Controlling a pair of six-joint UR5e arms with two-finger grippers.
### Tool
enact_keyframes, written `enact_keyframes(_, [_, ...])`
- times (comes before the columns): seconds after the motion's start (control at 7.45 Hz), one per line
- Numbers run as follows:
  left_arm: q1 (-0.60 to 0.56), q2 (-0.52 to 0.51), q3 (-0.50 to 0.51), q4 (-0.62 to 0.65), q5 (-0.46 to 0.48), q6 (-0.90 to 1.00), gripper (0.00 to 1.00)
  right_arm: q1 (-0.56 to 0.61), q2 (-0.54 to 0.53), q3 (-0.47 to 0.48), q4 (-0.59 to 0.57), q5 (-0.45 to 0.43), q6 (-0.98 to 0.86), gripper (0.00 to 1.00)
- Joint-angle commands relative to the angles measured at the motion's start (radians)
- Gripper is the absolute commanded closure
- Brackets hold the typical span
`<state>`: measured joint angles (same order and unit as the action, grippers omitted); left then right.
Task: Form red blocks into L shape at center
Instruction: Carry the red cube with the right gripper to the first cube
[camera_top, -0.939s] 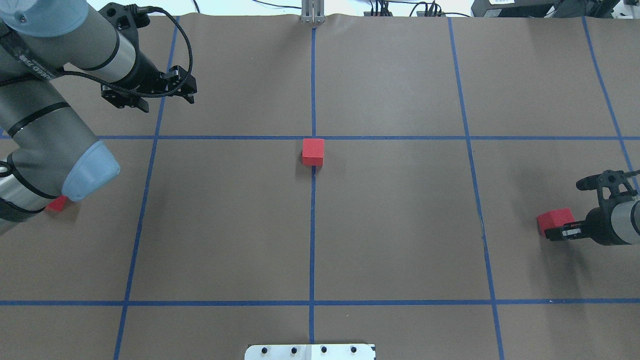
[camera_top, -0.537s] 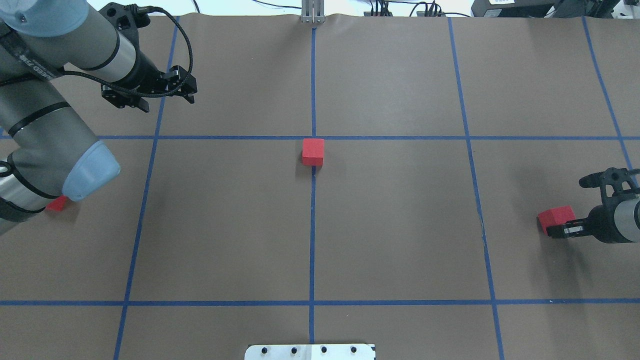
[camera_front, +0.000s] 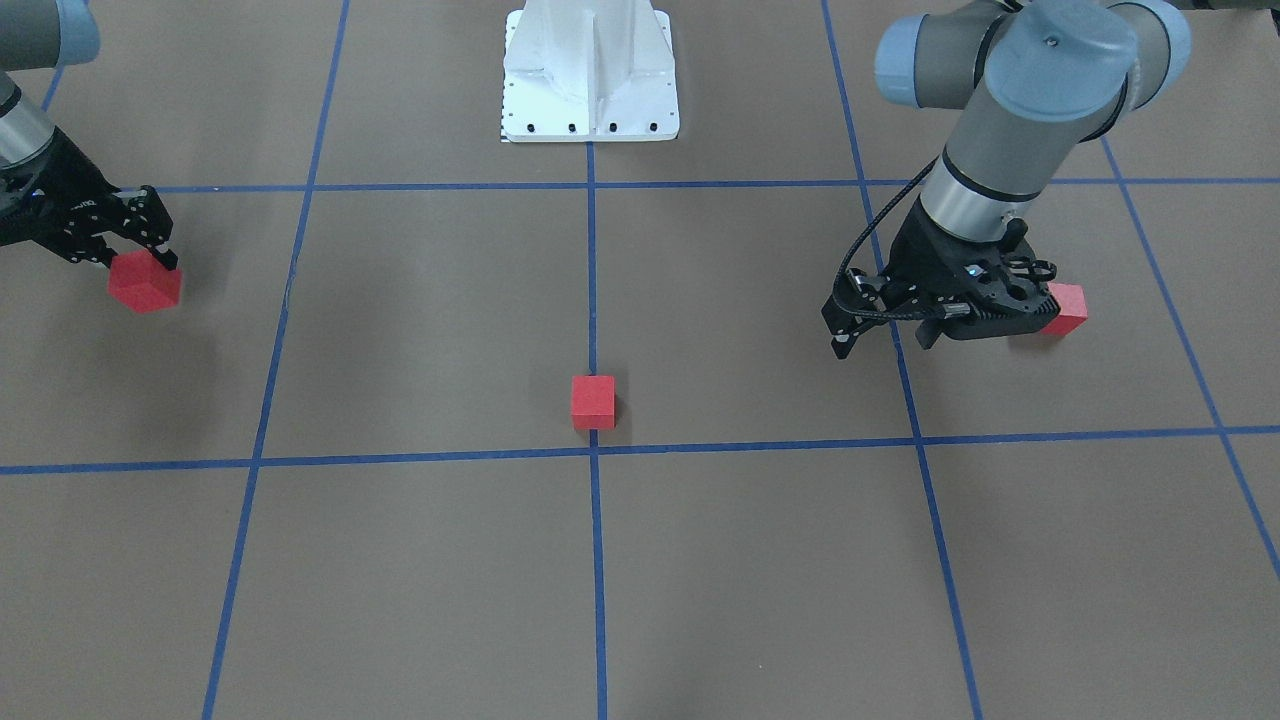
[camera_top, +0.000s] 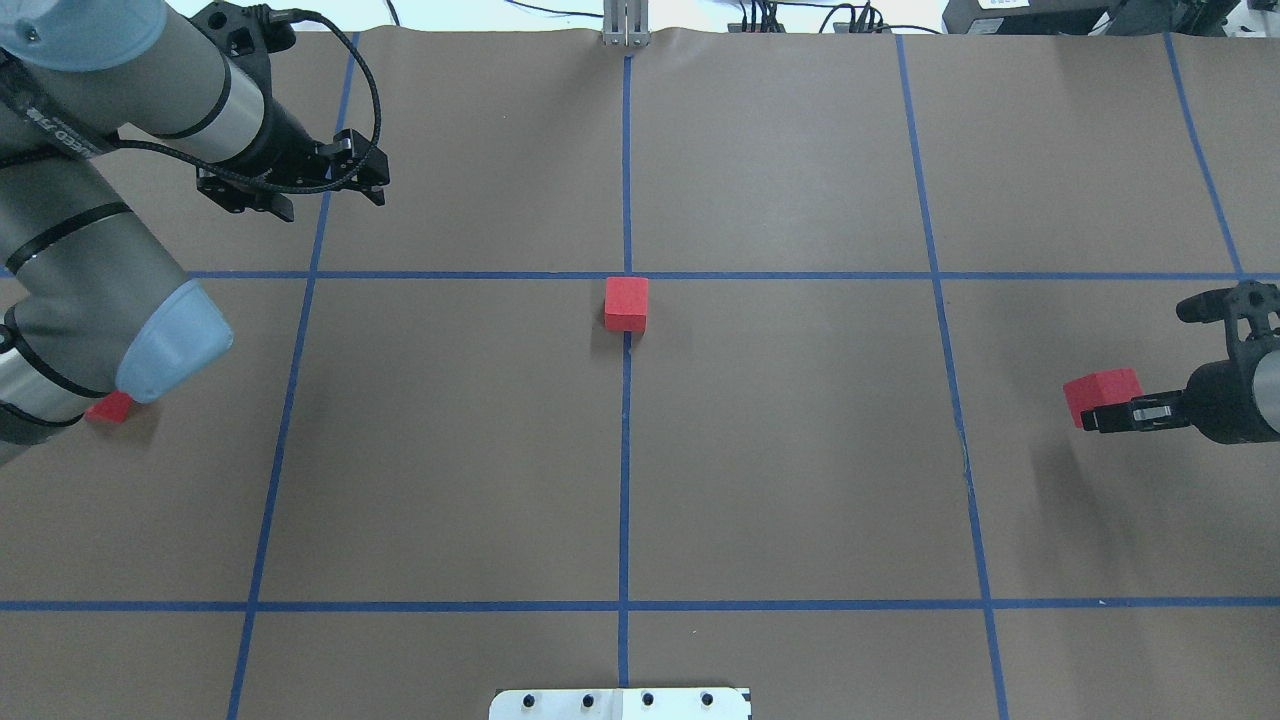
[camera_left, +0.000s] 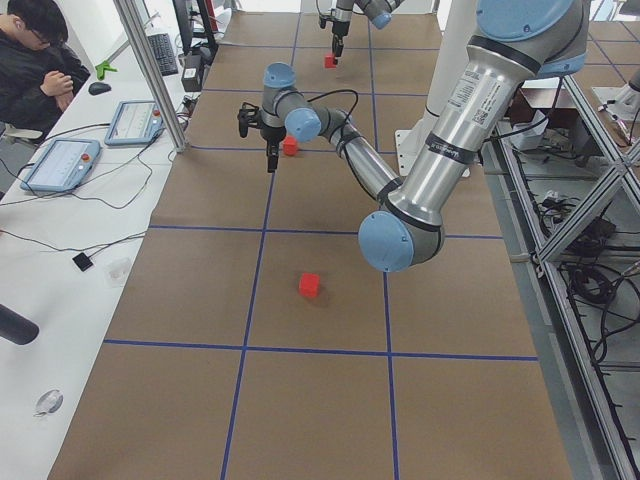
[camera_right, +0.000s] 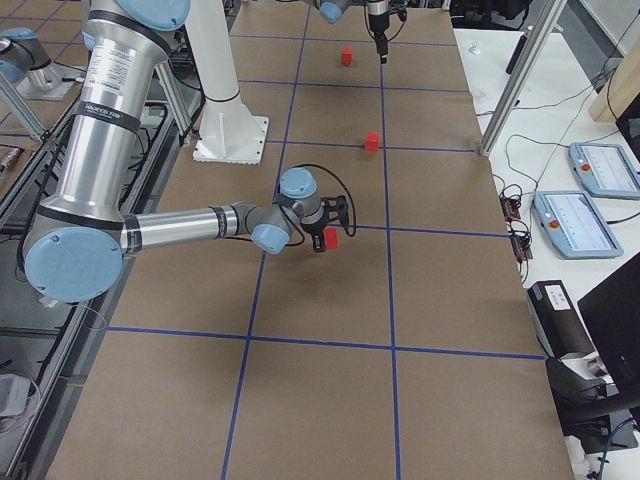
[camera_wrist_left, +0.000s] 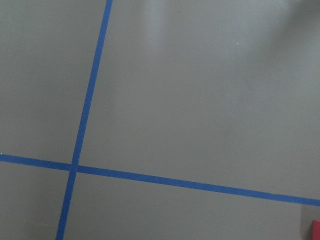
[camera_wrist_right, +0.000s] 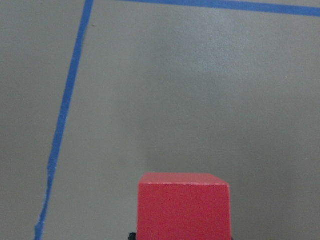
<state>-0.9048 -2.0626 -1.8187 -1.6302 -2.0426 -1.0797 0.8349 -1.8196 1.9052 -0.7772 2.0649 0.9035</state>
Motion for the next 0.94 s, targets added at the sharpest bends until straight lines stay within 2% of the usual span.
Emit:
enact_keyframes(0.0, [-0.026,0.032,-0.011,0.0,-0.002,0.102,0.0,0.007,0.211,0.015,-0.188,0.023,0.0,1.0])
enact_keyframes(0.27, [-0.063,0.061,-0.017,-0.002,-0.01,0.167,0.0,-0.069,0.491,0.015,-0.505,-0.003,0.0,1.0])
enact_keyframes(0.4, [-0.086,0.071,-0.017,-0.002,-0.069,0.173,0.0,-0.157,0.594,0.014,-0.625,-0.063,0.002,1.0])
enact_keyframes(0.54, [-0.113,0.075,-0.017,0.0,-0.102,0.2,0.0,-0.265,0.684,0.009,-0.724,-0.174,0.002,1.0])
enact_keyframes(0.67, [-0.118,0.076,-0.016,0.0,-0.105,0.202,0.0,-0.339,0.783,-0.012,-0.817,-0.234,0.029,1.0])
enact_keyframes(0.8, [-0.124,0.084,-0.013,0.0,-0.106,0.233,0.0,-0.382,0.866,-0.044,-0.844,-0.236,0.14,1.0])
